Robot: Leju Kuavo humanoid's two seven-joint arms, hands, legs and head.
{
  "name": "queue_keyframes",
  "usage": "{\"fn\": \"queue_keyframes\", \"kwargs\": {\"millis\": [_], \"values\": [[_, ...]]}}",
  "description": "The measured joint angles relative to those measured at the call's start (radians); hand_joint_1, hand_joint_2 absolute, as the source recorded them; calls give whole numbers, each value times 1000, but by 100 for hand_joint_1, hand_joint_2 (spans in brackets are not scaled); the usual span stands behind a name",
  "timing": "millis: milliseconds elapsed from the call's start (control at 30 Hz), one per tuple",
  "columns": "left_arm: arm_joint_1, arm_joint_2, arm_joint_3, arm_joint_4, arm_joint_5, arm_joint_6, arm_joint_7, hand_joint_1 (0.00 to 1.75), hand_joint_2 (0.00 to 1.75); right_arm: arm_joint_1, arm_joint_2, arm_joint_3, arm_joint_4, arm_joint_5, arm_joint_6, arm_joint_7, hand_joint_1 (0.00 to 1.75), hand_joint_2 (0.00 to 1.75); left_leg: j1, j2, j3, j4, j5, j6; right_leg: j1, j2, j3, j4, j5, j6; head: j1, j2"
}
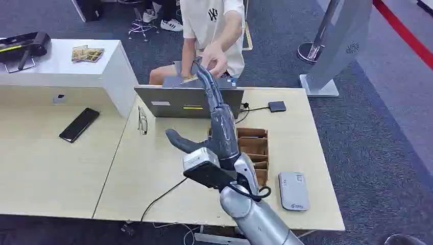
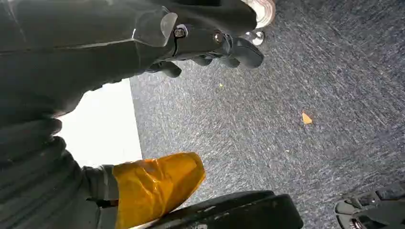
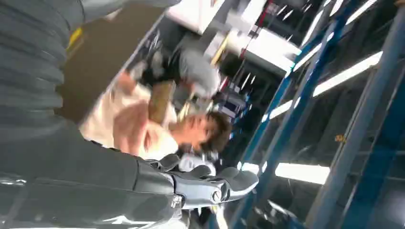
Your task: Pass the card to the sensor for recognition and then transmit it.
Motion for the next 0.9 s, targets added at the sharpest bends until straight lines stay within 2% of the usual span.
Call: {"fn": "queue_keyframes", "kwargs": {"millis": [200, 400, 600, 833, 867, 900], "values": [[-4, 0, -27, 0, 0, -8, 2, 0, 175, -90, 12, 31, 125, 183, -113, 71, 0, 175, 0, -2, 0, 0, 1, 0, 0, -1, 0, 0, 0, 0, 0, 0], [-9, 1, -66, -1, 0, -14, 2, 0, 175, -177, 22, 43, 258, 363, -194, 155, 0, 175, 0, -2, 0, 0, 1, 0, 0, -1, 0, 0, 0, 0, 0, 0], [-14, 1, -103, -1, 0, -21, 3, 0, 175, -258, 28, 44, 372, 555, -205, 243, 0, 175, -1, -3, 0, 0, 2, 0, -1, -1, 0, 1, 0, 0, 0, 0], [-19, 2, -139, -1, 0, -27, 2, 0, 175, -316, 28, 36, 458, 705, -206, 289, 0, 175, -1, -3, 0, 0, 2, 0, -1, -2, 0, 1, 0, 0, 0, 0], [-20, 2, -142, -1, 0, -28, 2, 0, 175, -321, 29, 34, 466, 714, -206, 290, 5, 175, -1, -3, 0, 0, 2, 0, -1, -2, 0, 1, 0, 0, 0, 0], [-21, 2, -145, -1, 0, -29, 2, 0, 175, -324, 29, 31, 471, 722, -207, 293, 44, 175, -1, -3, 0, 0, 2, 0, -1, -2, 0, 1, 0, 0, 0, 0]]}}
